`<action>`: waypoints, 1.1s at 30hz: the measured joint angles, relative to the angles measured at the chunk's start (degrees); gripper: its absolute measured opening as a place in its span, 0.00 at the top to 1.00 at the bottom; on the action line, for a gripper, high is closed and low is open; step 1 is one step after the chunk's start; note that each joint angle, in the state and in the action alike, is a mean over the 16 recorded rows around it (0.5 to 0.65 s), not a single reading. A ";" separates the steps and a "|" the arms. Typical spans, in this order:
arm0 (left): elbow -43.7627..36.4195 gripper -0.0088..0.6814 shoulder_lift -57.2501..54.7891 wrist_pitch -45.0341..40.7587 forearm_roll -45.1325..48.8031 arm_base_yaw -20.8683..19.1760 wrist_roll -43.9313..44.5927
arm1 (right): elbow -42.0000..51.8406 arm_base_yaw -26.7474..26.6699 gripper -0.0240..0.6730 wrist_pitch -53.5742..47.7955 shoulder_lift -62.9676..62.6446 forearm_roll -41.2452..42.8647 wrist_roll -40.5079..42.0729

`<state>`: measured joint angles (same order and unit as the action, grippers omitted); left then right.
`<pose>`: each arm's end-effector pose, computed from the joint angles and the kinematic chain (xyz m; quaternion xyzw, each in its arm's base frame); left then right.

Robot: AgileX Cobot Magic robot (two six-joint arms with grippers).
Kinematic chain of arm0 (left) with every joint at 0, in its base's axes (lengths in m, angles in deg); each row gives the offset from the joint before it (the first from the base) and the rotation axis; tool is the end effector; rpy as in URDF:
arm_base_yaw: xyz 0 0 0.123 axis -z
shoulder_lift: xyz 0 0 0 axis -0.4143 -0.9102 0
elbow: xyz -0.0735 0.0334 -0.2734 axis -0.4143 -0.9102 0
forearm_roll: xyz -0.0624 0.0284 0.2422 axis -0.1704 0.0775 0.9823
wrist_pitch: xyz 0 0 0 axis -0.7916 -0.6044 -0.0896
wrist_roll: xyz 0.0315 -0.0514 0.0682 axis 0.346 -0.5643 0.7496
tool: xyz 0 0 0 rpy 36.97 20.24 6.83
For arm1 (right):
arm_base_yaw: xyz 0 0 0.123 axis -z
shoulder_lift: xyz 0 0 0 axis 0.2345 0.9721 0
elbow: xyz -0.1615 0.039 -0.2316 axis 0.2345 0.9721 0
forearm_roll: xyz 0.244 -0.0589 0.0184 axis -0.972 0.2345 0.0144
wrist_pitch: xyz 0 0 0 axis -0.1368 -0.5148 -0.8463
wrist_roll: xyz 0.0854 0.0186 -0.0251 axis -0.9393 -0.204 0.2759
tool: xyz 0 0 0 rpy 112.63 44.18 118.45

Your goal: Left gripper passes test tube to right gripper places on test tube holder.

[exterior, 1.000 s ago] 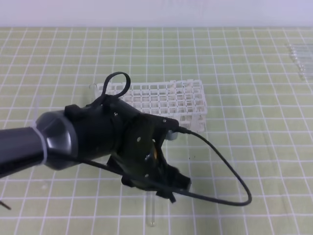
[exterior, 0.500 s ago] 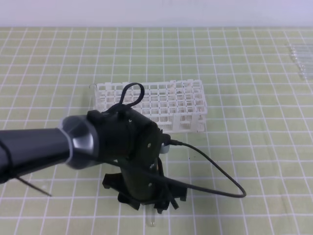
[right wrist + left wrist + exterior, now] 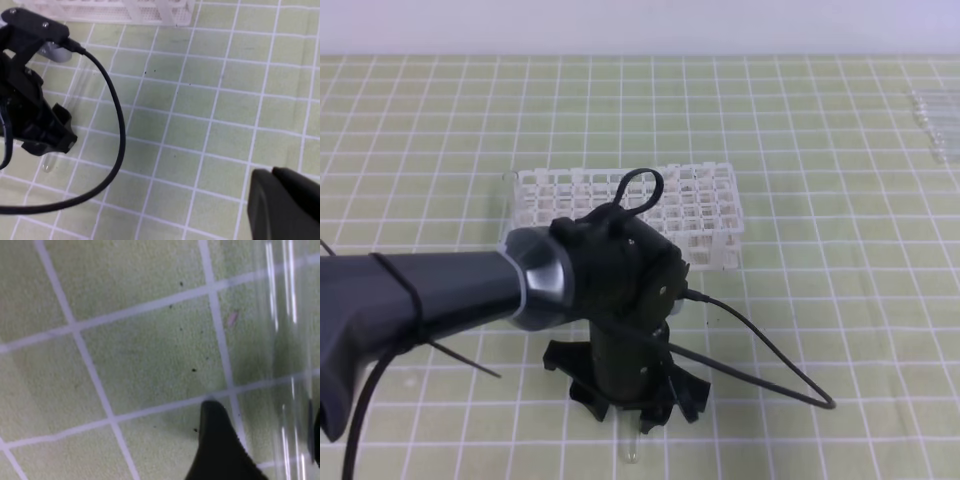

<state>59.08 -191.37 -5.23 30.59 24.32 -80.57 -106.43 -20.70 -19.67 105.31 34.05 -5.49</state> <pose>0.2407 -0.2710 0.1720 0.1737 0.9844 -0.0030 0.0268 0.1262 0.0438 0.3049 -0.0877 0.9152 0.1765 0.3515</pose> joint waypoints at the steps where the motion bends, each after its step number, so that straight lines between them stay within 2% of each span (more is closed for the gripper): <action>1: 0.18 0.47 -0.27 -0.23 0.18 0.00 0.00 | 0.00 0.00 0.99 0.00 0.00 0.00 0.04; 3: 0.52 0.48 -0.76 -0.75 0.45 0.02 -0.02 | 0.00 0.00 0.99 0.01 0.00 0.00 0.10; 7: 0.73 0.56 -1.27 -0.61 0.79 0.02 -0.03 | 0.00 0.00 0.99 0.06 0.00 0.00 0.18; 19: 0.90 0.88 -1.45 -0.68 1.93 0.07 2.17 | 0.00 0.00 0.99 0.48 0.00 0.00 0.26; 25: 0.84 0.94 -1.37 -1.24 2.18 0.06 4.42 | 0.00 0.00 0.99 0.53 0.00 0.00 0.31; 33: 0.75 0.96 -0.50 -2.22 2.21 0.03 7.80 | 0.00 0.00 0.99 0.44 0.00 0.00 0.37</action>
<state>59.83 -191.87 -7.45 32.79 24.36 -72.77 -106.43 -20.70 -19.22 105.31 34.05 -5.12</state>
